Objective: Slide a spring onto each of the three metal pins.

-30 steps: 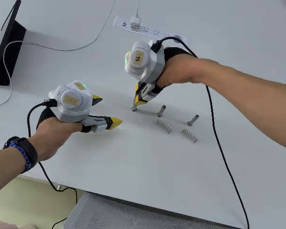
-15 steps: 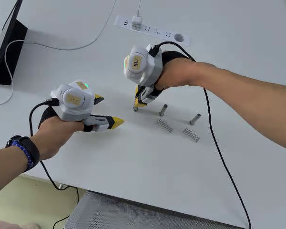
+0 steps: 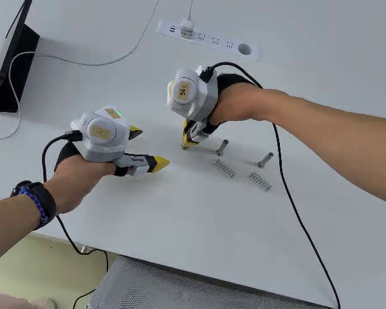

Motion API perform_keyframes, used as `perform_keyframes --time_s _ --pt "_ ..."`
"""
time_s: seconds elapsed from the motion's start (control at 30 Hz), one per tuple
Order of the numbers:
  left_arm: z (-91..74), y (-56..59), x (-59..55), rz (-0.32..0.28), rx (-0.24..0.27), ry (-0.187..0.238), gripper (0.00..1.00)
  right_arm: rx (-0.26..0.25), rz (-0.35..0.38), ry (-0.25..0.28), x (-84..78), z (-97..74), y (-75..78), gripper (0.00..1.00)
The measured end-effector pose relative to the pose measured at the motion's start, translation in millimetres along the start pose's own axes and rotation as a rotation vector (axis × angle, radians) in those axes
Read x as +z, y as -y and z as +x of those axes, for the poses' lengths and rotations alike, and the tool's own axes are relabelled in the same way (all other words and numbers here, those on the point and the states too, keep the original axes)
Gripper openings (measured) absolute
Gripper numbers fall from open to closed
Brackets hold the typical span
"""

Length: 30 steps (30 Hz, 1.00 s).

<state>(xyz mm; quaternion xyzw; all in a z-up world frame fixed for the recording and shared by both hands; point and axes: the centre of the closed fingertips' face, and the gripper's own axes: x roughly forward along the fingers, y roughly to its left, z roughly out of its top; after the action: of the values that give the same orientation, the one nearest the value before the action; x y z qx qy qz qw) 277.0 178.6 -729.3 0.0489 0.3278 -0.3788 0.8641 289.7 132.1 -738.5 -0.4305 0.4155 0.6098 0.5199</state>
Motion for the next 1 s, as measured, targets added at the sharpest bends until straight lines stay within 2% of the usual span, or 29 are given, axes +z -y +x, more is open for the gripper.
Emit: perform_keyframes --time_s 0.4,0.53,0.83,1.0 --pt "-0.8 0.3 -1.2 -0.007 0.002 -0.002 0.61 -0.003 -0.005 -0.001 -2.1 7.0 -0.2 0.13" --pt "-0.8 -0.5 -0.5 -0.007 0.003 -0.001 0.61 -0.008 -0.005 0.009 -0.3 5.8 1.0 0.16" --pt "-0.7 -2.4 1.3 -0.011 0.008 0.002 0.61 -0.031 -0.024 0.034 3.2 -7.9 3.0 0.32" --pt "0.0 -1.9 2.5 -0.010 0.006 0.003 0.61 -0.058 -0.021 0.065 7.0 -22.8 7.6 0.42"
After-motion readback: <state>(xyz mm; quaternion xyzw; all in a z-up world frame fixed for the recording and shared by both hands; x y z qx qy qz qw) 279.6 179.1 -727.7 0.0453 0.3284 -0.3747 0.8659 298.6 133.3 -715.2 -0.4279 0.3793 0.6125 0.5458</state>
